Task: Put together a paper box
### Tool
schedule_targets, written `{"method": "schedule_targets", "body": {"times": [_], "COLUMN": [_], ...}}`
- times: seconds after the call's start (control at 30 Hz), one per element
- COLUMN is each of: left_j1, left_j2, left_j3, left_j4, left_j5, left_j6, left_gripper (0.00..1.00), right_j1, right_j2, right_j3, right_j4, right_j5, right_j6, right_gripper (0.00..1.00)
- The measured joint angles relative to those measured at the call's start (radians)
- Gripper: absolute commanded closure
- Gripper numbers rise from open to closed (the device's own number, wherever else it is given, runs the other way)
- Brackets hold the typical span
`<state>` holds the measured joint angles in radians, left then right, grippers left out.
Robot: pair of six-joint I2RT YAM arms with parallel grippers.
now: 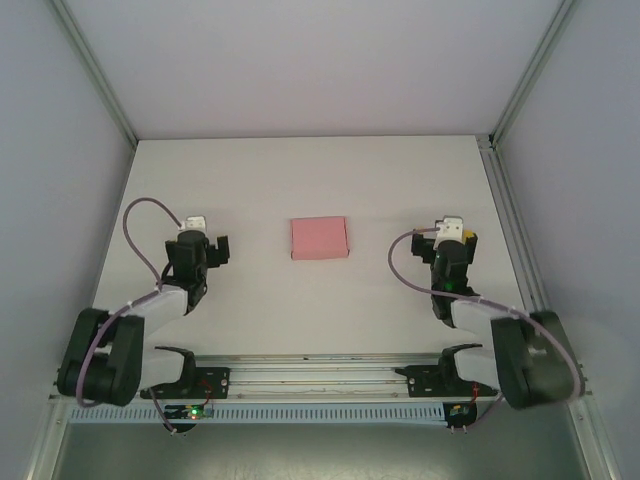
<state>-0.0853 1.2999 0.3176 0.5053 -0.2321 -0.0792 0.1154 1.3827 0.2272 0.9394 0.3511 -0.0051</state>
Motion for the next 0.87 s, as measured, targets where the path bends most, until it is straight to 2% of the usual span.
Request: {"method": "schedule_targets", "body": {"times": [0.1, 0.2, 0.3, 0.5, 0.87], "left_j1": [0.014, 0.047, 0.062, 0.064, 0.066], "left_j2": [0.04, 0.22, 0.264, 0.265, 0.264], "left_j3": [-0.022, -0.035, -0.033, 0.054, 0.058], "left_j4": [0.145, 0.422, 0.4, 0.404, 0.395], "left_j5": [0.02, 0.042, 0.078, 0.083, 0.083], "left_j6": [0.014, 0.016, 0.016, 0.016, 0.016], "left_gripper": [0.0, 0.0, 0.0, 0.0, 0.0], "right_j1": [-0.031, -0.068, -0.067, -0.082, -0.087], "right_j2": [0.098, 0.104, 0.129, 0.133, 0.133], "right_j3": [0.063, 0.105, 0.073, 0.075, 0.08], "right_j4": [-0.024, 0.0, 0.111, 0.097, 0.087], "right_j5": [-0.036, -0.092, -0.136, -0.217, -0.248], "right_j6": [0.004, 0.011, 0.0, 0.0, 0.003], "right_gripper": [0.02, 0.02, 0.02, 0.02, 0.02]}}
